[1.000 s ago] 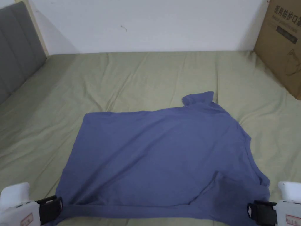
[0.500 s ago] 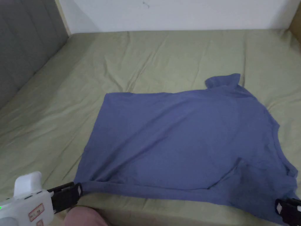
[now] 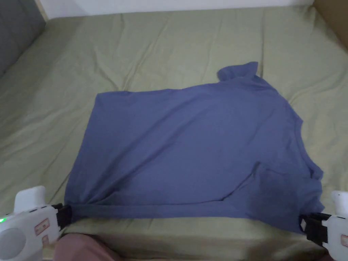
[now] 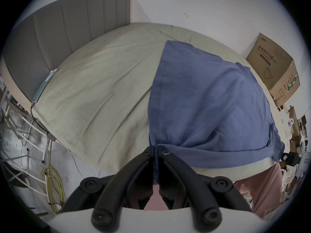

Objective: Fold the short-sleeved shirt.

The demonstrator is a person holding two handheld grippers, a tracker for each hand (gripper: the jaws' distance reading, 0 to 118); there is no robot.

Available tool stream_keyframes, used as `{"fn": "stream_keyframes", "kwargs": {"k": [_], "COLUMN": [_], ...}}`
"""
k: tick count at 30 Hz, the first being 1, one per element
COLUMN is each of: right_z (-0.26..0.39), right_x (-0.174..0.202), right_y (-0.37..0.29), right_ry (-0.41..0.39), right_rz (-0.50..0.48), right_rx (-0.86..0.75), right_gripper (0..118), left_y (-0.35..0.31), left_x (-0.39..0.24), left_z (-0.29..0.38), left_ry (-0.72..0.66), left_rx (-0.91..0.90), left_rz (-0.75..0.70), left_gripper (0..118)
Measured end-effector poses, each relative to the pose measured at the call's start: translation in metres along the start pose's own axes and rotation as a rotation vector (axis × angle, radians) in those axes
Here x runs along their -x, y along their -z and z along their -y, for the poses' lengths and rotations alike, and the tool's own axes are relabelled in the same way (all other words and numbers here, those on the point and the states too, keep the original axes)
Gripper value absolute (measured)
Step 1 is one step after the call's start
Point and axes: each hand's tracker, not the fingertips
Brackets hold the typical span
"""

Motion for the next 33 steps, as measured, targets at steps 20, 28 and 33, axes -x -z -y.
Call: {"fn": "stream_keyframes", "kwargs": {"k": [20,28,33], "right_z": [-0.007,-0.073,-0.136], "right_x": [-0.028,-0.013,-0.018], "right_y": [0.029,-0.008,0.04], "right_ry": [0.018,0.005,0.015], "right_rz": [0.02,-0.007,0.017], "right_rx": [0.035,-0.086,-0.055], "right_gripper": [0,0,0], "left_y": [-0.019,-0.036,0.0], "left_x": [0.019,0.016,0.012], "left_z": [-0.049,-0.094,-0.147], "left_ry": [-0.018,0.045,0.001], "left_rx": [0.029,-0.01,0.016], "left_rz": [-0.004,-0.008,0.052], "left_gripper": [3,3,3]}}
